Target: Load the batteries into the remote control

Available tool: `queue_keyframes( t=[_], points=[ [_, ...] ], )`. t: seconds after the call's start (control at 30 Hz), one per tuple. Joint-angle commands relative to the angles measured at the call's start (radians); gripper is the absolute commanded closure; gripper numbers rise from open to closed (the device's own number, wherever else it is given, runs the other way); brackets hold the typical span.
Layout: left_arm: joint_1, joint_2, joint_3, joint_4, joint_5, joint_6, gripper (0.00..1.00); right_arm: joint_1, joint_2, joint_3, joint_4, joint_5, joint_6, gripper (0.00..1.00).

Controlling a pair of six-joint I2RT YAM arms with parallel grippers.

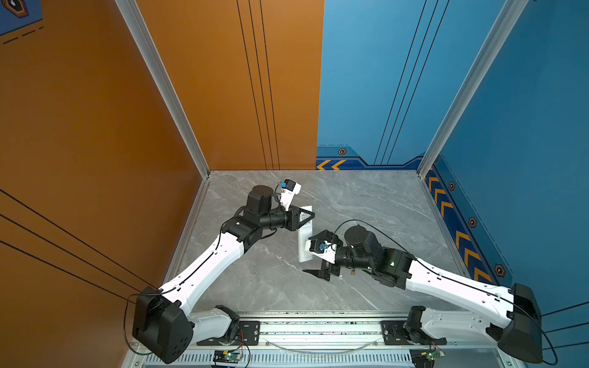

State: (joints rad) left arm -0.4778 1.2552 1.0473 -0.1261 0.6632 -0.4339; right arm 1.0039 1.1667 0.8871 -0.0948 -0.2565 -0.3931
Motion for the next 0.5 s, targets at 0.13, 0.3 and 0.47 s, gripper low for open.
queue_keyframes(
  t=[0.13, 0.3, 0.47],
  points=[
    [0.008, 0.009, -0.010, 0.017, 0.051, 0.000, 1.00, 0.007, 0.024, 0.035, 0.021, 0.044, -0.026, 0.06],
    [0.009, 0.015, -0.010, 0.022, 0.061, -0.004, 1.00, 0.007, 0.039, 0.038, 0.027, 0.049, -0.030, 0.07],
    [0.009, 0.016, -0.010, 0.026, 0.070, -0.006, 1.00, 0.013, 0.055, 0.042, 0.026, 0.058, -0.038, 0.07]
  ],
)
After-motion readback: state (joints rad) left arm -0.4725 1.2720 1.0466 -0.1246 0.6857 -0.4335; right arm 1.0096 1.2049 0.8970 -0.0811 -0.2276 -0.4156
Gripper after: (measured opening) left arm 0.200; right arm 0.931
